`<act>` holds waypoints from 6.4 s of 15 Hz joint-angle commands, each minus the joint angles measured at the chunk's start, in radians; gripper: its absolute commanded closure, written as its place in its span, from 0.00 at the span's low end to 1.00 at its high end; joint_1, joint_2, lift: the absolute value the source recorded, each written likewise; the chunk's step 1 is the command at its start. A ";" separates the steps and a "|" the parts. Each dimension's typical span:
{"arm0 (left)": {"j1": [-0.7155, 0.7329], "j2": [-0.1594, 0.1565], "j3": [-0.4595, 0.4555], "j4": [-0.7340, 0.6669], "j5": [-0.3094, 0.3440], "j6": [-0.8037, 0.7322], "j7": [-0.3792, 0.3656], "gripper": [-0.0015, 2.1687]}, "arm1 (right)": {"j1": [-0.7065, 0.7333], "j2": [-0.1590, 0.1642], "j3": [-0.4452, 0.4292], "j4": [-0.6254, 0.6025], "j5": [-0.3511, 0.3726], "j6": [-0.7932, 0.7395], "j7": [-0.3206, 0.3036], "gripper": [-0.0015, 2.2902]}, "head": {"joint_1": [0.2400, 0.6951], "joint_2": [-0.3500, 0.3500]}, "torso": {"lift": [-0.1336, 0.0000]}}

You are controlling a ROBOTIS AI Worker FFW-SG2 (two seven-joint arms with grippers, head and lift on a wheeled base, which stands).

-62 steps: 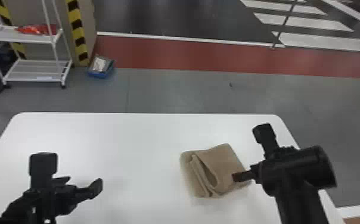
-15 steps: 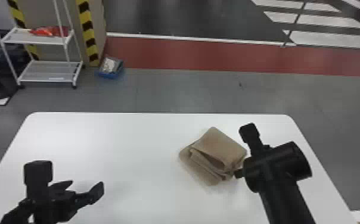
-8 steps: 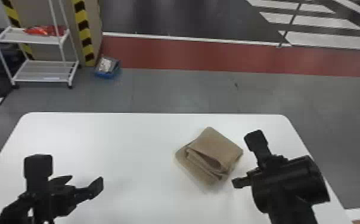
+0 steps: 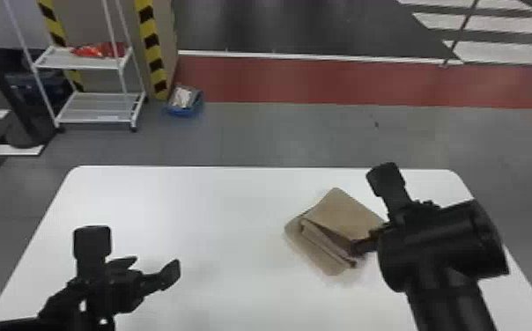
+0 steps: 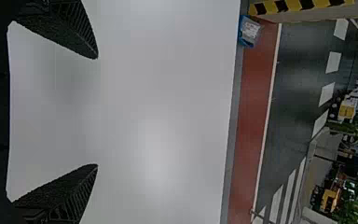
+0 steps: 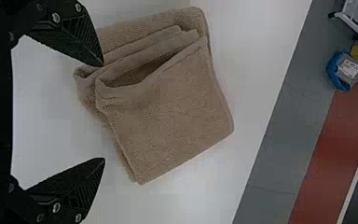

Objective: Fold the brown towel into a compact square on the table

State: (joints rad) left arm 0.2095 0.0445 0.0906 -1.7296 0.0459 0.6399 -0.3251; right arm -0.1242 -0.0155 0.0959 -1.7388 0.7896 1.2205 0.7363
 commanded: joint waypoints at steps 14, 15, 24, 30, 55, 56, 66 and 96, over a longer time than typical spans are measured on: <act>0.019 0.000 0.032 0.004 0.006 -0.018 -0.006 0.02 | -0.210 0.016 0.248 0.444 0.033 0.003 -0.163 0.08 | 1.00 0.50 | 1.00; 0.019 0.000 0.032 0.004 0.006 -0.018 -0.006 0.02 | -0.210 0.016 0.255 0.446 0.033 0.000 -0.166 0.08 | 1.00 0.50 | 1.00; 0.019 0.000 0.043 0.004 0.015 -0.027 -0.008 0.02 | -0.236 0.016 0.304 0.528 0.033 -0.006 -0.184 0.08 | 1.00 0.53 | 1.00; 0.018 0.002 0.049 0.015 0.019 -0.042 -0.011 0.02 | -0.245 0.016 0.297 0.547 0.022 -0.006 -0.213 0.39 | 1.00 0.52 | 1.00; -0.035 -0.003 -0.063 0.091 0.014 -0.042 -0.051 0.02 | 0.035 0.016 0.234 -0.015 0.109 -0.129 0.215 0.58 | 1.00 0.69 | 1.00; -0.042 -0.006 -0.086 0.111 0.022 -0.045 -0.060 0.02 | 0.029 0.016 0.229 -0.010 0.103 -0.129 0.198 0.58 | 1.00 0.64 | 1.00; -0.108 -0.008 -0.249 0.243 0.026 -0.245 -0.101 0.02 | -0.021 0.016 0.199 0.027 0.073 -0.129 0.181 0.58 | 1.00 0.41 | 1.00; -0.361 0.015 -0.364 0.823 -0.353 -0.920 0.153 0.04 | -0.045 0.016 0.186 0.077 0.050 -0.135 0.155 0.58 | 1.00 0.37 | 1.00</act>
State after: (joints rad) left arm -0.1485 0.0528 -0.2775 -0.9096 -0.3068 -0.2783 -0.1712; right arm -0.1703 0.0000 0.2819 -1.6613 0.8391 1.0864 0.8912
